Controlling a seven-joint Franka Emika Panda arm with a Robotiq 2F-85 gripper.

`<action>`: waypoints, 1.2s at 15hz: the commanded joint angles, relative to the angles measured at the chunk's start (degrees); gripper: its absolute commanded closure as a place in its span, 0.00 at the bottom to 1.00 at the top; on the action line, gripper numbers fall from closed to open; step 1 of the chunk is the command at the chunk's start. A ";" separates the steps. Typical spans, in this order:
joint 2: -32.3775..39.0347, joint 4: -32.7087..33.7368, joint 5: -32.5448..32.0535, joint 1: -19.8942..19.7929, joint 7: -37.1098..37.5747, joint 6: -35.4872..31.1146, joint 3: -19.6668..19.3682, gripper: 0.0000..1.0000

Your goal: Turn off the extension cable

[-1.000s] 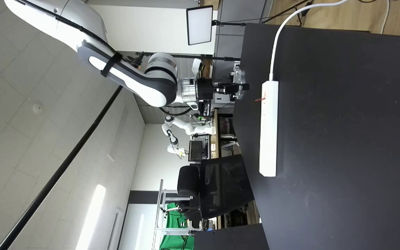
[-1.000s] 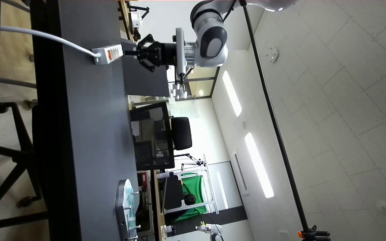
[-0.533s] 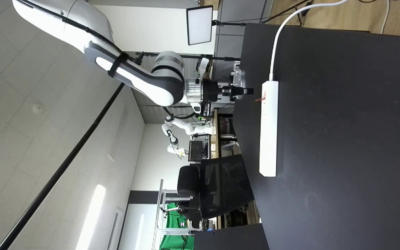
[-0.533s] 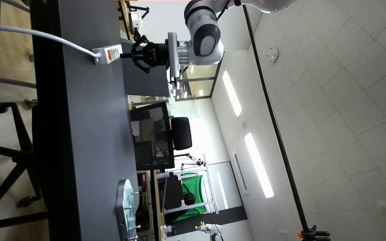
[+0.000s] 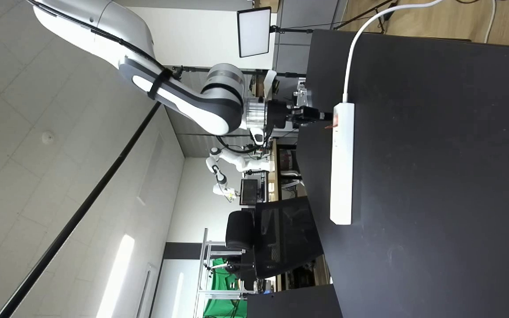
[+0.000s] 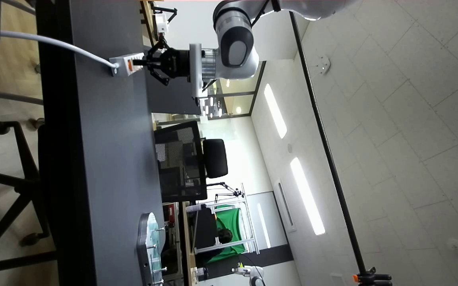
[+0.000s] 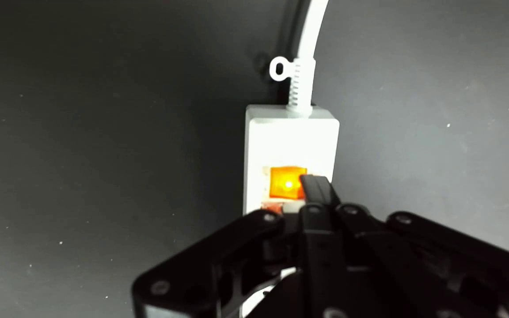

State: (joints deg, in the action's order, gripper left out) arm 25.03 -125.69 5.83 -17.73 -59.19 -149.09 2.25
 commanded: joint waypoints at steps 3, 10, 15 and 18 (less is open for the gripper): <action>1.51 0.91 2.16 -1.53 -4.13 -1.49 1.30 1.00; 2.92 1.62 2.81 -2.03 -5.11 -3.42 1.73 1.00; 4.19 2.61 2.20 -1.52 -3.86 -2.48 1.16 1.00; 4.41 2.46 1.40 -0.65 -2.75 -2.37 0.56 1.00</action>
State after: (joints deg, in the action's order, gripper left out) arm 27.54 -124.95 7.86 -18.88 -63.36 -151.94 3.21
